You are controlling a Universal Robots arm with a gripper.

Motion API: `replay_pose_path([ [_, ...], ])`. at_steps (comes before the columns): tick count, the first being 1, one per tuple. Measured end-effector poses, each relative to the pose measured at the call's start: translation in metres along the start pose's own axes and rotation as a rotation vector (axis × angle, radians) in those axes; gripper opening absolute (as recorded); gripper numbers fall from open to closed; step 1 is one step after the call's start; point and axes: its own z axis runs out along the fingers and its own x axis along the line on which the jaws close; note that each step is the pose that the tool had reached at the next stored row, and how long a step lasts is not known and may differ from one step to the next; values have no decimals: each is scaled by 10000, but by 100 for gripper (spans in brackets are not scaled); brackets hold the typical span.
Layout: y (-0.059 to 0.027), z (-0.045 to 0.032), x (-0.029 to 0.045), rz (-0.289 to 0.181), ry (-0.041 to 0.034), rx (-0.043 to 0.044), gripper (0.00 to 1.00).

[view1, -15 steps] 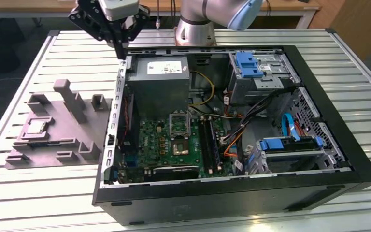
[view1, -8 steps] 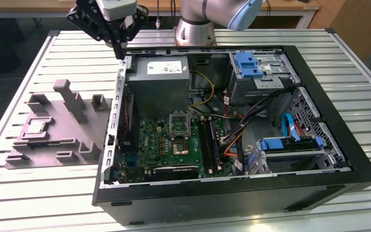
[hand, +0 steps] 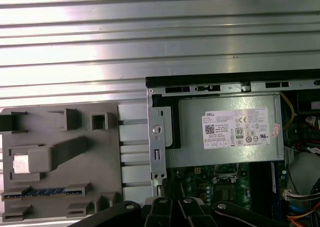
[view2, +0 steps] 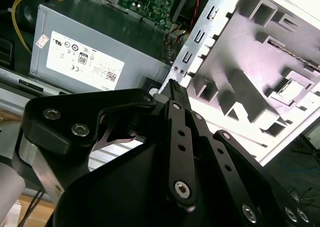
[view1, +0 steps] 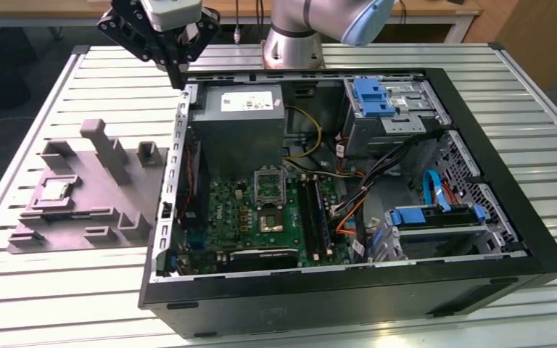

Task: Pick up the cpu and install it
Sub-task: 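Reach for the cpu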

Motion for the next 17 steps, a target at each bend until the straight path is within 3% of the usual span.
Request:
replay_pose_path([
  [17,-5,-2,74,-1,0,0,11],
])
